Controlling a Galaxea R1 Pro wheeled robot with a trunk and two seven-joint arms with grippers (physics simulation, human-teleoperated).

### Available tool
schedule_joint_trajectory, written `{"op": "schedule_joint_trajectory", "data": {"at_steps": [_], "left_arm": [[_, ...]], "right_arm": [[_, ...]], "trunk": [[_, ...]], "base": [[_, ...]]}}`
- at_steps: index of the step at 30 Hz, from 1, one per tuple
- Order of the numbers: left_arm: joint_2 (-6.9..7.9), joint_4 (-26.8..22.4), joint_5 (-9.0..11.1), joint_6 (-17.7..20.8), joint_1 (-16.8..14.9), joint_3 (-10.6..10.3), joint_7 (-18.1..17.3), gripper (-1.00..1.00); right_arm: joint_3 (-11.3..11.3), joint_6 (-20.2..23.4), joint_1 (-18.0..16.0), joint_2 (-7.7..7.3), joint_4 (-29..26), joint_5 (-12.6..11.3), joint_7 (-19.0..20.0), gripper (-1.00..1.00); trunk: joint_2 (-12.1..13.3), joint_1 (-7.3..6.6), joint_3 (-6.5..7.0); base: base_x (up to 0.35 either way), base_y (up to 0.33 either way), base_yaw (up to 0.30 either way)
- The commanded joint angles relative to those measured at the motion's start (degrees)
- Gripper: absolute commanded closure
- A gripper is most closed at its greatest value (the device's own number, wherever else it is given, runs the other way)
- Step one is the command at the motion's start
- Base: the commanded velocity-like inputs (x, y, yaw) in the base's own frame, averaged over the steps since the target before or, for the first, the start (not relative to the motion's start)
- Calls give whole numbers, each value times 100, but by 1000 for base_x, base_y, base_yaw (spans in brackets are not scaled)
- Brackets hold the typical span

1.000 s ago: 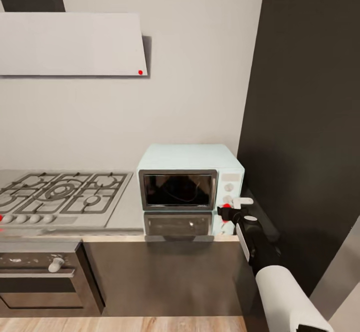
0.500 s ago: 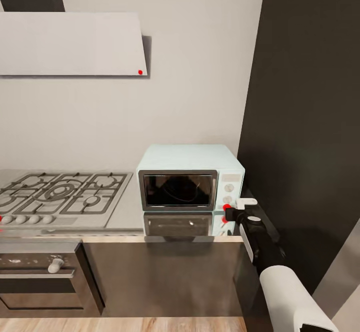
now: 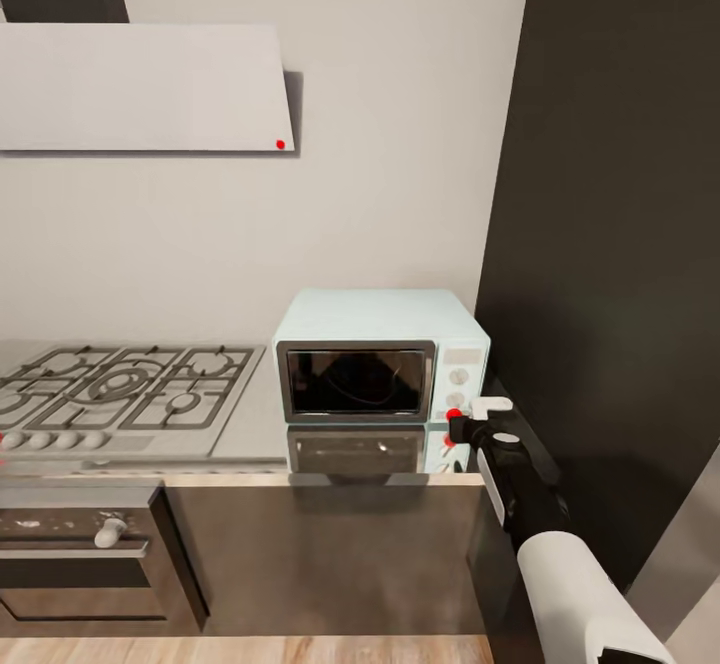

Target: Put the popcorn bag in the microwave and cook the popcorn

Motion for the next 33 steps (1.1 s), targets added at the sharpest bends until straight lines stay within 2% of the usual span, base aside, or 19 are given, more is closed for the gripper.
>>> {"op": "schedule_joint_trajectory", "data": {"at_steps": [1,7,28,33], "left_arm": [[-2,1,43,-12,-4,-49,19,-100],[-2,1,43,-16,-4,-49,19,-100],[0,1,43,-18,-4,-49,19,-100],[-2,1,61,-18,-4,-49,28,-100]], "right_arm": [[-21,24,-4,-4,39,53,12,100],[-21,11,-8,-23,258,84,-40,100],[-15,10,-7,-23,264,104,-15,100],[-21,10,-8,-23,264,113,8,100]], "trunk": [[-5,1,-8],[-5,1,-8],[-5,1,-8],[-5,1,-8]], "base": [[105,0,0],[125,0,0],[51,0,0],[-184,0,0]]}}
